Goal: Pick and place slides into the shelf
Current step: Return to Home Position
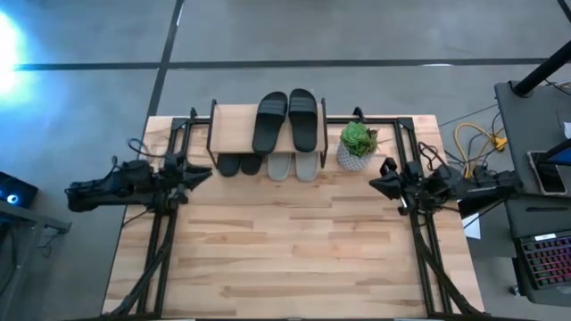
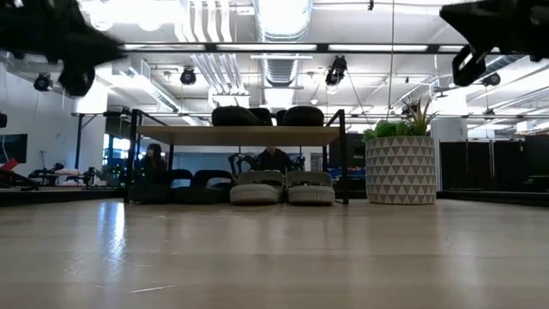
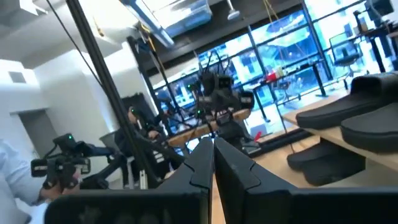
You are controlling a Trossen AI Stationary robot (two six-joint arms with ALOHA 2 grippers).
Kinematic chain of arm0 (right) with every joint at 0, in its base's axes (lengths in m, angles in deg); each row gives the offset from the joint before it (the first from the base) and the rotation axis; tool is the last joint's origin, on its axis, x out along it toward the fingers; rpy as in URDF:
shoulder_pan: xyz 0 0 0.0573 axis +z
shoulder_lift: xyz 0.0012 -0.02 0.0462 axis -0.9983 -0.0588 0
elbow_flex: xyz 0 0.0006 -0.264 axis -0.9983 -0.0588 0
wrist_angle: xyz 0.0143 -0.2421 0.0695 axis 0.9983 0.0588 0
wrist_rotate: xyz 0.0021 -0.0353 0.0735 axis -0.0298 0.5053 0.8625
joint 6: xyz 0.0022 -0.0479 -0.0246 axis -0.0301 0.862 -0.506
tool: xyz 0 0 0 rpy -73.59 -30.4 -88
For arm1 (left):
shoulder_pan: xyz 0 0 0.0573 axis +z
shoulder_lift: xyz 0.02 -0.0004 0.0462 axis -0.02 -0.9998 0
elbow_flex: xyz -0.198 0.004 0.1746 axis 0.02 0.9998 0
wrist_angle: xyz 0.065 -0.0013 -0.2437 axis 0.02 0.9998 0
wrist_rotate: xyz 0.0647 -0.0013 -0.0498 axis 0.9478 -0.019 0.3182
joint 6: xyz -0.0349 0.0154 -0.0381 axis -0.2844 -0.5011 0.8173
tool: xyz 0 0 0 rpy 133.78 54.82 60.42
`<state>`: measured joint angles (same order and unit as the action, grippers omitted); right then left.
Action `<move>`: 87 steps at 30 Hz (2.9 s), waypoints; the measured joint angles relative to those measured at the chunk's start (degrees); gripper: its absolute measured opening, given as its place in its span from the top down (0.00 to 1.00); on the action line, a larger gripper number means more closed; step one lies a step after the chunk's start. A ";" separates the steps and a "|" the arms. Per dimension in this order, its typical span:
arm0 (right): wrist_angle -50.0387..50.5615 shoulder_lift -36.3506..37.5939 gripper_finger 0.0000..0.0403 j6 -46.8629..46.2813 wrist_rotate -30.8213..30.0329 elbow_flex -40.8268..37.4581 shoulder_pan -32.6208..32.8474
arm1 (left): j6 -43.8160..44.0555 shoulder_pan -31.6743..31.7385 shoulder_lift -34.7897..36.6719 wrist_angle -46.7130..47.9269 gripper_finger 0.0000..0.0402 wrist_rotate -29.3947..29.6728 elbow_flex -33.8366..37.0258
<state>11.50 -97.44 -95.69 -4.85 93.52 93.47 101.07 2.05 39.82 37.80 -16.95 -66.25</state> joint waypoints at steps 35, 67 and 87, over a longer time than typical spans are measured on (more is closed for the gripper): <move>13.49 6.65 0.98 2.99 2.98 -5.35 -0.01 | 4.07 0.25 -1.80 -12.91 0.81 13.64 14.82; 13.46 6.68 0.98 2.99 2.96 -5.35 -0.01 | 4.09 0.25 -1.67 -12.87 0.81 13.60 14.89; 13.45 6.68 0.98 2.97 2.96 -5.33 -0.01 | 4.09 0.26 -1.67 -13.09 0.81 13.57 14.93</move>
<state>24.95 -90.75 -92.72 -1.89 88.19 93.46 105.16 2.32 38.15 24.72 -3.37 -51.31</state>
